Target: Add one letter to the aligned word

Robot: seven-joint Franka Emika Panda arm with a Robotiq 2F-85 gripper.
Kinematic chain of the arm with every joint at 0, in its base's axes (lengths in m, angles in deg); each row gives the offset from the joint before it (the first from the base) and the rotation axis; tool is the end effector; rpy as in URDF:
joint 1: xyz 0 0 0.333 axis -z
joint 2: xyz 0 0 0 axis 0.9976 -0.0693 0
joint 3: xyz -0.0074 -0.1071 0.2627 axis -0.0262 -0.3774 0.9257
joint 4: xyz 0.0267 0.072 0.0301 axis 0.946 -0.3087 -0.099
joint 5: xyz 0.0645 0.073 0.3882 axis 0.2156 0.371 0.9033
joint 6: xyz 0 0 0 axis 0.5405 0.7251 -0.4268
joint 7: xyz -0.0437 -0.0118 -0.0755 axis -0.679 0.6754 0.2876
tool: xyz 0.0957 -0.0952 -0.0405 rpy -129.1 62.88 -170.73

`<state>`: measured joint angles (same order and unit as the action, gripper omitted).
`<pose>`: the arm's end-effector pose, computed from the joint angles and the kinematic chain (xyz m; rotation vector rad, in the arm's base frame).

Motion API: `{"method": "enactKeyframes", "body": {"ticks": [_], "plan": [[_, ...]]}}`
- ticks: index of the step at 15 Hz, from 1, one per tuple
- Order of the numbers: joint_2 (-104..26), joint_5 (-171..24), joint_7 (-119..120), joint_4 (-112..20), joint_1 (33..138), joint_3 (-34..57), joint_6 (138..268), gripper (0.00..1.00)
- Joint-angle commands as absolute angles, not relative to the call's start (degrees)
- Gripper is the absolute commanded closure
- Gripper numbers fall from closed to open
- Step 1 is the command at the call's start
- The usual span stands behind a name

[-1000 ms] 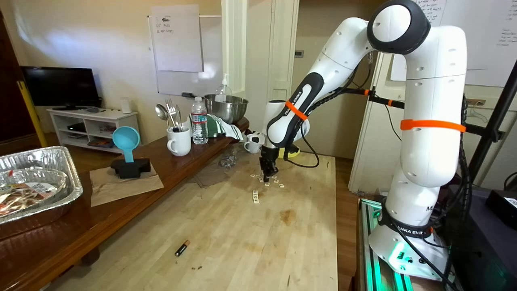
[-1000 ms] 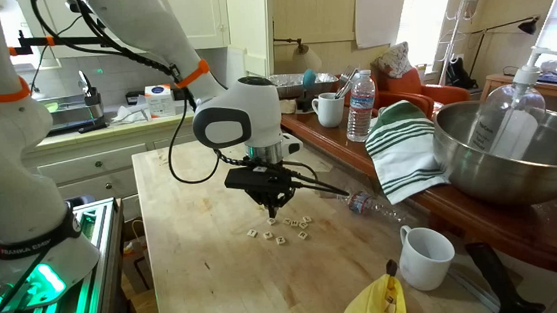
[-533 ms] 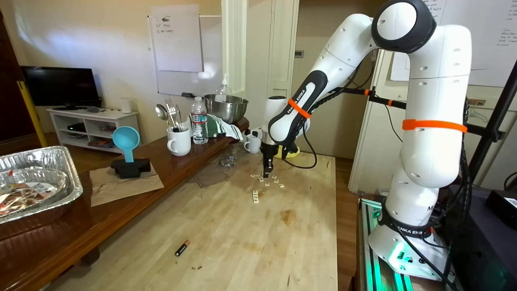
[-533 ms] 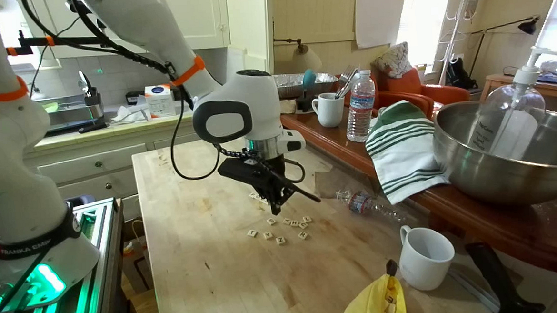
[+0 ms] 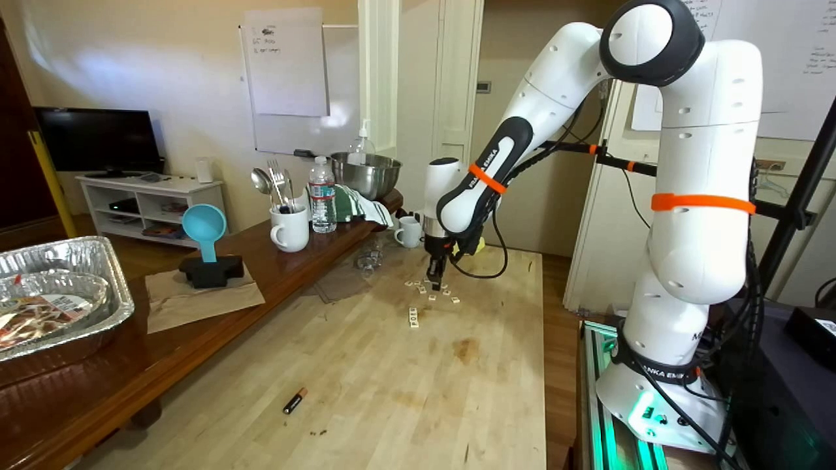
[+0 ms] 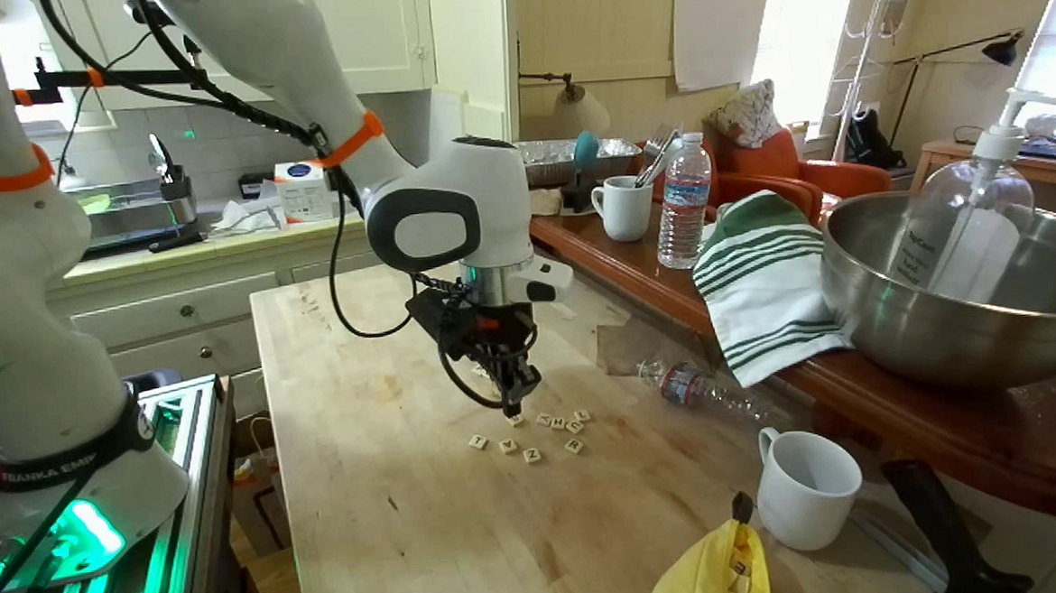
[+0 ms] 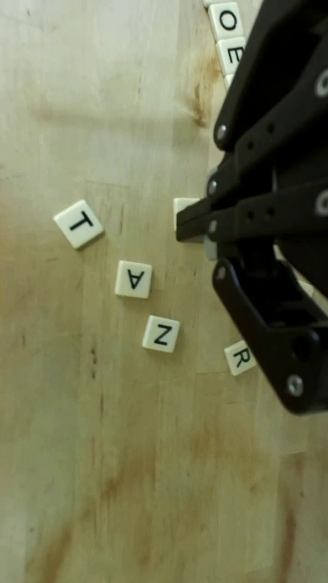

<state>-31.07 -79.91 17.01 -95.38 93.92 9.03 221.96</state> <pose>0.4697 -0.1174 0.1640 3.0366 0.1689 0.0388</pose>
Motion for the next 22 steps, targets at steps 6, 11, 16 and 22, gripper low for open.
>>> {"method": "enactKeyframes", "body": {"ticks": [6,11,16,22], "plan": [[-32.90,-76.71,6.95,-94.88,92.85,8.90,221.64,1.00],[-33.71,-73.03,6.34,-94.60,93.25,9.06,223.36,1.00],[-35.00,-71.44,5.72,-94.14,93.19,8.85,225.59,1.00],[-36.48,-72.23,3.22,-94.17,92.77,8.12,228.39,1.00]]}}
